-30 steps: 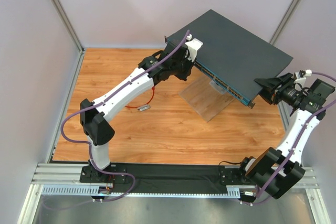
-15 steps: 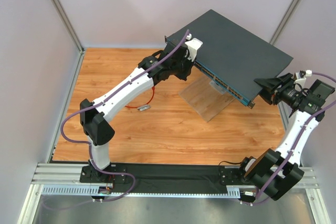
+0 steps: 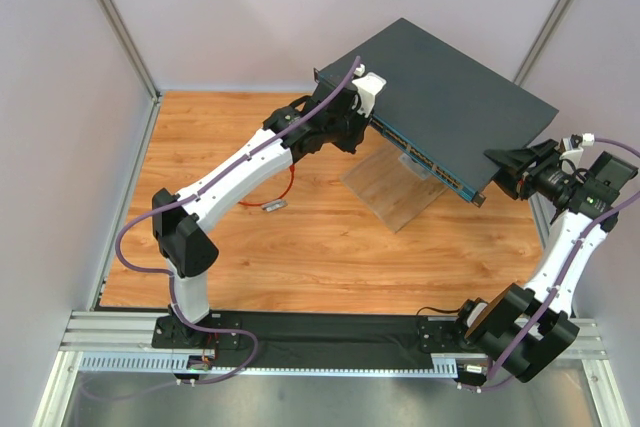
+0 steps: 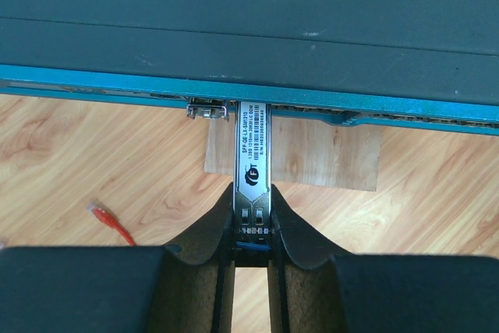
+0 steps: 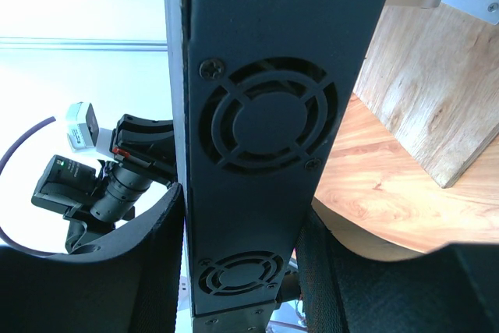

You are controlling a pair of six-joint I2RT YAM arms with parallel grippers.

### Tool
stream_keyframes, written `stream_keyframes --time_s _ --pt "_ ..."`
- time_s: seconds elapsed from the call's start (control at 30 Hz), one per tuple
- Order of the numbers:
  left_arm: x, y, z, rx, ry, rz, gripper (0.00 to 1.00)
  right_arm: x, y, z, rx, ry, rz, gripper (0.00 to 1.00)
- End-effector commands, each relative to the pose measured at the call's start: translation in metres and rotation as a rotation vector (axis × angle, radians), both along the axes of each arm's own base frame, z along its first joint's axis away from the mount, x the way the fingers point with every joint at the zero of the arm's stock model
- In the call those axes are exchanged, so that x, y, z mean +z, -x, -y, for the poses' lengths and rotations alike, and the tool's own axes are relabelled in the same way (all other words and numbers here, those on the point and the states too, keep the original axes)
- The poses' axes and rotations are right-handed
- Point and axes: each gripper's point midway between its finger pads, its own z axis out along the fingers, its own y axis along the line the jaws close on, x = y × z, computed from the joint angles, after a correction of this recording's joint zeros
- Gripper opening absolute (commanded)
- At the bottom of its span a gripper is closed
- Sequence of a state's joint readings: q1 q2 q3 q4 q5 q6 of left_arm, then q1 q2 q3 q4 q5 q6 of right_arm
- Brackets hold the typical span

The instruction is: Insert the plug into the switch port

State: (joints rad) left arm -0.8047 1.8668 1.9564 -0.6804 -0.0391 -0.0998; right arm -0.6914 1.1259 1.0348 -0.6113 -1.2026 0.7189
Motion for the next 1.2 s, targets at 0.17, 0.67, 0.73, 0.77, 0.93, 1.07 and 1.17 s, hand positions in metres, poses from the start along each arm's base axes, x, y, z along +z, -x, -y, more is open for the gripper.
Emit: stream_keyframes --time_s 0.17,0.67,0.73,0.77,0.93,1.07,1.17 --pt "0.042 0.004 -0.003 -0.006 0.060 0.073 0.00 0.005 -0.006 0.002 0.008 0.166 0.125 0.00" --pt "0.040 0.008 -0.006 -0.011 0.052 0.063 0.00 0.004 -0.006 0.002 0.006 0.163 0.122 0.00" --pt "0.037 0.005 -0.007 -0.003 0.042 0.064 0.00 0.004 -0.007 0.002 0.009 0.160 0.122 0.00" --pt "0.035 0.004 -0.007 -0.002 0.038 0.061 0.00 0.004 -0.007 0.002 0.006 0.162 0.121 0.00" --pt "0.032 -0.003 -0.008 0.019 0.051 0.043 0.00 0.003 -0.007 0.002 0.011 0.163 0.121 0.00" --pt "0.032 -0.006 -0.006 0.019 0.054 0.044 0.00 0.001 -0.007 0.002 0.012 0.158 0.115 0.00" --pt "0.031 -0.008 -0.004 0.017 0.055 0.041 0.00 0.000 -0.007 0.002 0.013 0.157 0.114 0.00"
